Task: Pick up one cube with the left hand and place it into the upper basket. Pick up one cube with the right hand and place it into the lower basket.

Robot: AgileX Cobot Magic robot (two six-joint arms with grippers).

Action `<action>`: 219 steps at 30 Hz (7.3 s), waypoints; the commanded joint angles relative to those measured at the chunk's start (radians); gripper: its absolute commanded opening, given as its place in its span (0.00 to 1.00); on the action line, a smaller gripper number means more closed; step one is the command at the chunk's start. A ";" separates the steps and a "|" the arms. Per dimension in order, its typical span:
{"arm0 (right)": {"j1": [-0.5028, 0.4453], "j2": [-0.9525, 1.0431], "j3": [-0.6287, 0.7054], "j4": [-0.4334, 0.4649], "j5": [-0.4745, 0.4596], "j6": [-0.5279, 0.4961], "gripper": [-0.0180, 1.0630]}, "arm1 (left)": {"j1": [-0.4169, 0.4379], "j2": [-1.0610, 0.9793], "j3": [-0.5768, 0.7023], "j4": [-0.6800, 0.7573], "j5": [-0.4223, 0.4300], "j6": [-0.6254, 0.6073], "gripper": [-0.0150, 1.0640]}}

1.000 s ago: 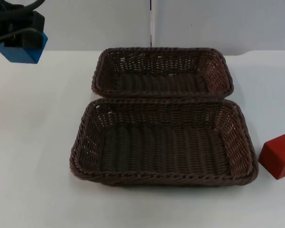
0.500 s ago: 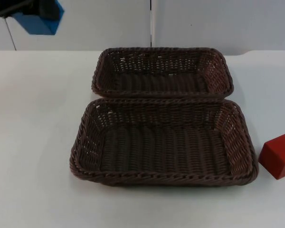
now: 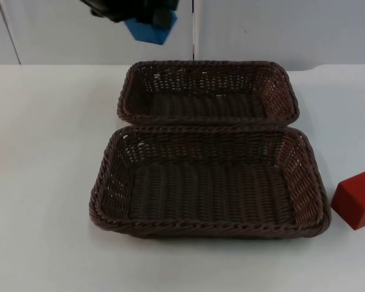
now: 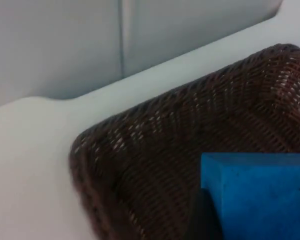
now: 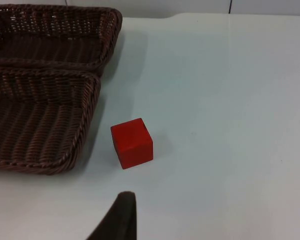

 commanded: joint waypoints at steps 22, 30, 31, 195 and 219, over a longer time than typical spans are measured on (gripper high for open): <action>-0.006 -0.002 0.006 -0.002 -0.007 0.003 0.99 | -0.042 0.391 -0.276 -0.014 0.044 0.006 0.01; -0.006 -0.002 0.006 -0.002 -0.007 0.003 0.99 | -0.042 0.406 -0.276 -0.018 0.063 0.006 0.13; -0.006 -0.002 0.006 -0.002 -0.007 0.003 0.99 | -0.042 0.406 -0.276 -0.018 0.065 0.006 0.19; -0.006 0.619 -0.198 0.012 -0.087 -0.061 0.99 | -0.039 -1.470 0.949 0.567 0.256 -0.550 0.92; 0.123 1.526 -0.428 0.106 -0.217 -0.266 0.99 | -0.039 -1.470 0.949 0.566 0.252 -0.550 0.92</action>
